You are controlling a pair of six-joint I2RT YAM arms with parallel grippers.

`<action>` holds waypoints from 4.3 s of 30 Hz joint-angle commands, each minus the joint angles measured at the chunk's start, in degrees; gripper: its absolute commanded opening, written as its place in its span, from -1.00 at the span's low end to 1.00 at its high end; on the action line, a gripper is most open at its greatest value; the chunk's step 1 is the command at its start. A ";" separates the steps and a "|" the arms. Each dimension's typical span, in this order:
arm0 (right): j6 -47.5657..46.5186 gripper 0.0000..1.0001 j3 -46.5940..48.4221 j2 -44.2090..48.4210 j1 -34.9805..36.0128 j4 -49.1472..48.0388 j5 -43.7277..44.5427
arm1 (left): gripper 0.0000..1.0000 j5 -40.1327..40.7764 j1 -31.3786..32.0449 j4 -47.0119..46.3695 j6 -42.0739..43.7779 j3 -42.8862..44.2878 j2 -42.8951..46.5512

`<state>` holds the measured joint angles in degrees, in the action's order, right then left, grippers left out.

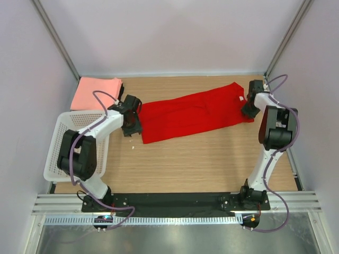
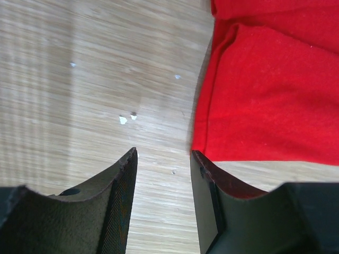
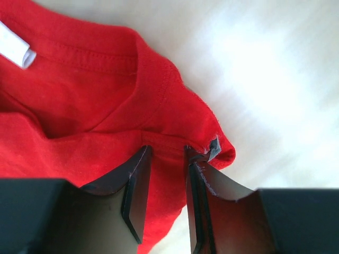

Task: Fold and stack the t-shirts
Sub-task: Fold the tshirt

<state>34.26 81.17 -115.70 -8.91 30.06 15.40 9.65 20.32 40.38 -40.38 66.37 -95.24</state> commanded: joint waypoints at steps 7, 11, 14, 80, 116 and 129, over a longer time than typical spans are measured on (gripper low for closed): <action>-10.35 -0.24 27.44 -15.94 -1.29 1.74 -5.90 | -0.09 -6.57 7.53 -3.73 1.44 1.22 2.34; -10.36 -0.17 33.27 -13.87 -1.29 6.84 -6.61 | -0.07 -5.96 11.41 -4.87 2.41 2.10 0.94; -7.82 -0.13 33.27 -10.09 -1.29 11.41 -5.56 | -0.07 -7.27 12.90 -8.11 3.11 1.75 -0.82; 4.66 -0.33 19.46 -2.34 12.15 11.85 -10.76 | -0.13 0.12 14.06 -1.97 2.15 5.08 -5.83; 11.18 -0.43 34.06 -17.80 21.30 23.46 -4.85 | -0.45 -0.51 8.25 -1.45 -0.93 6.14 -14.97; 10.92 -0.98 27.83 -12.89 21.39 14.86 -2.13 | -0.97 -0.24 8.16 -1.18 -1.72 5.88 -16.11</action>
<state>44.45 111.57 -133.01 12.27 51.16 10.52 5.91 28.93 37.12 -42.09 72.84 -108.92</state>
